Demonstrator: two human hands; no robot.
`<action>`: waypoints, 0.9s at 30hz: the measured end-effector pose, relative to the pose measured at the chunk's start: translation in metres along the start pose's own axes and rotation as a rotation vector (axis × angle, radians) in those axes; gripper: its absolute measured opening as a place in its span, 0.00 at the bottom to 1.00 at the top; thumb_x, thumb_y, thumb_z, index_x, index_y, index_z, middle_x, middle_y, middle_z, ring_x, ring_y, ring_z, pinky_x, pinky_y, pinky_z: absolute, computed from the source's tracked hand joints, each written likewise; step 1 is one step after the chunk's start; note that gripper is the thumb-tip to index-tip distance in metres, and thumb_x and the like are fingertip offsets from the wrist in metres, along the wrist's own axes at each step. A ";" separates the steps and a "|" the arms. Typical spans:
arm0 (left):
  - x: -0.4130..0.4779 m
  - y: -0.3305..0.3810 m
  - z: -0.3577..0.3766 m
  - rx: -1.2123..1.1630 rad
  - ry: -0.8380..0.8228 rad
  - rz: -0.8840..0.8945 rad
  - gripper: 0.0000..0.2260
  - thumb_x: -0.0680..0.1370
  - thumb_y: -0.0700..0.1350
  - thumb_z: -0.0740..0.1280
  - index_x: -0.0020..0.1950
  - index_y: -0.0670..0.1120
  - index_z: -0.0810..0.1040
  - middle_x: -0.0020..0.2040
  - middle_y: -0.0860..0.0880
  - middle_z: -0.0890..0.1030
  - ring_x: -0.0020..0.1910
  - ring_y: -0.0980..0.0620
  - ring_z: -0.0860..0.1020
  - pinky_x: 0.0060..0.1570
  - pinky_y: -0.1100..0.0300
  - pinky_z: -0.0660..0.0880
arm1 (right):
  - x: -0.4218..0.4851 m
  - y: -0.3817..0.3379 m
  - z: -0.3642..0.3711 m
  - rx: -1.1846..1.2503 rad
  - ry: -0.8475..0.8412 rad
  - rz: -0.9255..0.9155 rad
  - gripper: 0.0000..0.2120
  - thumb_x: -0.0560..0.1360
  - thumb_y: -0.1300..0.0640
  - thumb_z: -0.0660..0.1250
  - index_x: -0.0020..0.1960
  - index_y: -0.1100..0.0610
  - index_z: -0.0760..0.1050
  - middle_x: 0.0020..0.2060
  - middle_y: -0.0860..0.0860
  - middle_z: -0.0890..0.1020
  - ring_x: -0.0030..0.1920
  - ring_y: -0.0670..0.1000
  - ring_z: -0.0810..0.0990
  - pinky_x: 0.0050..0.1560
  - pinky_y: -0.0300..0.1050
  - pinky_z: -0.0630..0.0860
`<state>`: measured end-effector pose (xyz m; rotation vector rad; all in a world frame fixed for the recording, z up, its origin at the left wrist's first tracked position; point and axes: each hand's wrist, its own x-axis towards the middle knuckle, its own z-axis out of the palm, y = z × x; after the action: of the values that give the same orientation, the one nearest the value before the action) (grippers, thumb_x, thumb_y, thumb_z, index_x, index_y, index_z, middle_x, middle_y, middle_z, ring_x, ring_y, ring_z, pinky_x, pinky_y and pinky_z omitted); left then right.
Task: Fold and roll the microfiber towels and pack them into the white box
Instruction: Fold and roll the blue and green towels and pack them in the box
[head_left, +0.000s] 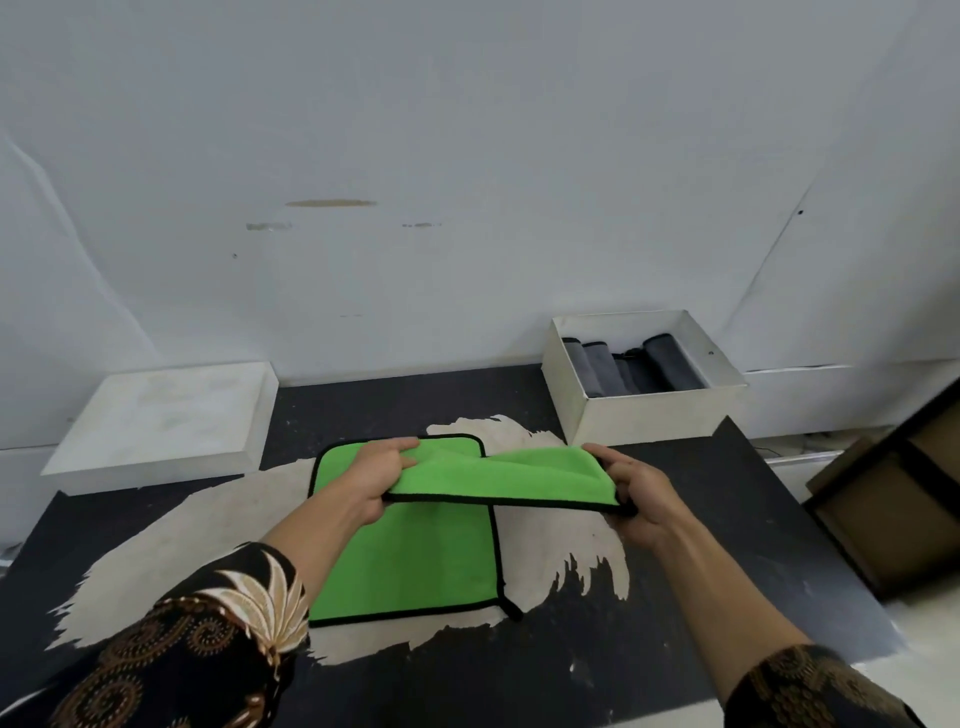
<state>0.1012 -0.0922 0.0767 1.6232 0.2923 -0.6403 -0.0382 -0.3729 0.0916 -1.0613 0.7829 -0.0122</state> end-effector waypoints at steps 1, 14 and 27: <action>-0.001 0.004 0.011 -0.006 -0.016 0.032 0.20 0.79 0.30 0.60 0.68 0.45 0.76 0.65 0.40 0.77 0.52 0.44 0.81 0.50 0.50 0.80 | -0.003 -0.008 -0.008 0.013 0.014 -0.030 0.25 0.71 0.74 0.53 0.58 0.60 0.81 0.53 0.61 0.83 0.43 0.55 0.80 0.36 0.45 0.80; -0.047 -0.025 0.157 0.057 -0.055 0.441 0.30 0.76 0.27 0.63 0.72 0.53 0.70 0.64 0.55 0.74 0.60 0.57 0.75 0.59 0.60 0.75 | 0.002 -0.036 -0.155 -0.045 0.050 -0.326 0.29 0.70 0.77 0.53 0.61 0.57 0.80 0.57 0.54 0.83 0.47 0.50 0.81 0.40 0.36 0.80; -0.039 -0.150 0.185 0.520 0.096 -0.191 0.33 0.73 0.35 0.71 0.73 0.44 0.56 0.64 0.43 0.73 0.57 0.44 0.77 0.48 0.53 0.81 | 0.069 0.058 -0.226 -1.225 0.102 -0.100 0.21 0.71 0.65 0.70 0.61 0.51 0.76 0.58 0.57 0.74 0.44 0.53 0.76 0.46 0.41 0.71</action>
<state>-0.0543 -0.2404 -0.0336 2.1451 0.3754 -0.8321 -0.1389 -0.5440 -0.0491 -2.2677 0.8171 0.3733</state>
